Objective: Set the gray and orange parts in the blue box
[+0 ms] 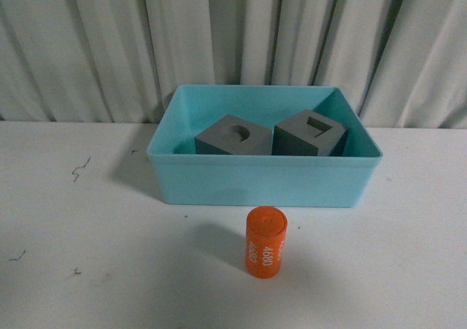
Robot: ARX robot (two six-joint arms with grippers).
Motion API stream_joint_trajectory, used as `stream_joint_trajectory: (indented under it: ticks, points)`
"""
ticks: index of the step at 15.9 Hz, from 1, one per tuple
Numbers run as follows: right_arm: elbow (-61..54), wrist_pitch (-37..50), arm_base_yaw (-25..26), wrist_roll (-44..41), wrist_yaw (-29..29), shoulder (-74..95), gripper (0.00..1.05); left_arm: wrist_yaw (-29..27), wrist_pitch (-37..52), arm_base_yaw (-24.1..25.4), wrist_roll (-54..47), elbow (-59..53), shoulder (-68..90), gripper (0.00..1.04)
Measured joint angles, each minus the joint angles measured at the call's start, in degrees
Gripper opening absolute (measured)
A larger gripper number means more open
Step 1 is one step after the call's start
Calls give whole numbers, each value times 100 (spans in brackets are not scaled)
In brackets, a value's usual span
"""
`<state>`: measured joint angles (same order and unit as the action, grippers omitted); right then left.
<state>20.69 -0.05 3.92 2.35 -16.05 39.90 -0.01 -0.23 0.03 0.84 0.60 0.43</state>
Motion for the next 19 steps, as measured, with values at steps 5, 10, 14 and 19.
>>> stream_joint_trajectory:
  ticks: [5,10,14,19]
  points:
    - [1128,844,-1598,-1167,-525,3049,98,-2,2,0,-4,0,0,98]
    - [1910,1558,-2586,-1460,337,5388,98,-2,2,0,-2,0,0,98]
    - [2264,1661,-2885,-1351,678,6238,98,-2,2,0,-2,0,0,98]
    - [2767,1628,-3093,-1091,1021,6953,98,-2,2,0,-4,0,0,98]
